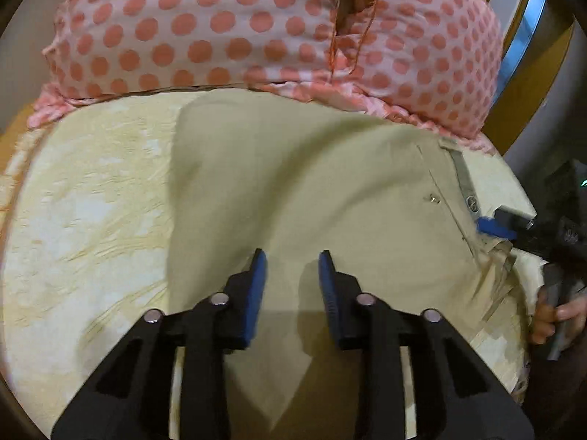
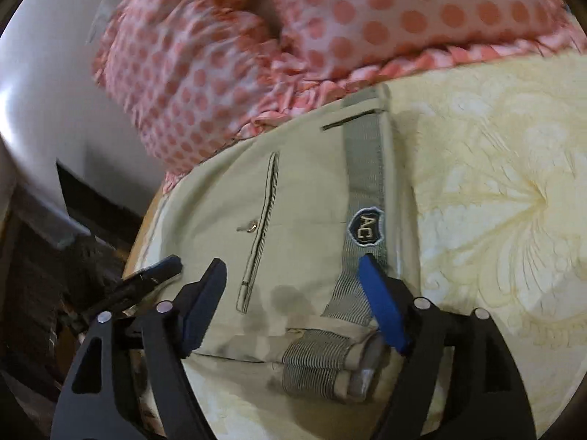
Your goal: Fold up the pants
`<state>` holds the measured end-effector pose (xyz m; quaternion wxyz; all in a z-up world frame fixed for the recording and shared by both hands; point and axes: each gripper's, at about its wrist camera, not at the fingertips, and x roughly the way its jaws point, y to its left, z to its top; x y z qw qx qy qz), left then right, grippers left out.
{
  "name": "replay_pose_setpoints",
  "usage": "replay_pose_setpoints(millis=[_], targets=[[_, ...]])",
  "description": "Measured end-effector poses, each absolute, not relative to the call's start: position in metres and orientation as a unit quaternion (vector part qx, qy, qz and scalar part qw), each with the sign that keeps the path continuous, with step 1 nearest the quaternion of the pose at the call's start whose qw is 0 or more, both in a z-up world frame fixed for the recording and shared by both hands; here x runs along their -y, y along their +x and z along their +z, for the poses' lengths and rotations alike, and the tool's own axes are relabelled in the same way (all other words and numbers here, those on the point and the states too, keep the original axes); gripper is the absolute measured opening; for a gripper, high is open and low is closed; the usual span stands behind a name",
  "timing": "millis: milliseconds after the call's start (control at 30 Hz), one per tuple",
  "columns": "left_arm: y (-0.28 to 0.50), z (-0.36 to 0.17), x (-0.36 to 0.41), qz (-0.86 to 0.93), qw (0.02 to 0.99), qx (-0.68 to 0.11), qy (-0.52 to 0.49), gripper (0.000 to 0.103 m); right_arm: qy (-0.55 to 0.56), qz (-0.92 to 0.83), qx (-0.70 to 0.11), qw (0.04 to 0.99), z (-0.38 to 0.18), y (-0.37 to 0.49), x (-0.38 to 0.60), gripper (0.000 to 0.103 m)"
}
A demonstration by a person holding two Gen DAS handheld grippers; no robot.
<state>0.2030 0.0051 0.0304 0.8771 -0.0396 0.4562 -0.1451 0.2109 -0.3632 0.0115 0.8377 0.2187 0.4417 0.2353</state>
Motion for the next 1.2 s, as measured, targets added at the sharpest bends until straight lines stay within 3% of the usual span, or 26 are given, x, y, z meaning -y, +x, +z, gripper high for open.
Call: replay_pose_setpoints(millis=[33, 100, 200, 433, 567, 1200], targets=[[0.193, 0.035, -0.006, -0.132, 0.882, -0.450, -0.037, 0.063, 0.192, 0.214, -0.430, 0.856, 0.019, 0.195, 0.361, 0.086], [0.158, 0.048, -0.007, -0.115, 0.904, -0.411, -0.013, 0.088, 0.154, 0.221, -0.388, 0.882, 0.032, 0.158, 0.357, 0.095], [0.105, 0.053, -0.003, -0.078, 0.922, -0.379, 0.026, 0.097, 0.105, 0.226, -0.361, 0.899, 0.026, 0.104, 0.337, 0.099], [0.057, 0.016, -0.003, -0.043, 0.909, -0.415, -0.005, 0.101, 0.008, 0.158, -0.368, 0.916, -0.004, 0.073, 0.283, 0.100], [0.045, 0.009, 0.000, -0.005, 0.917, -0.398, 0.012, 0.101, -0.021, 0.112, -0.358, 0.927, -0.012, 0.060, 0.273, 0.102], [0.039, 0.009, -0.002, -0.003, 0.927, -0.376, 0.010, 0.101, -0.002, 0.071, -0.319, 0.945, -0.019, 0.049, 0.272, 0.102]])
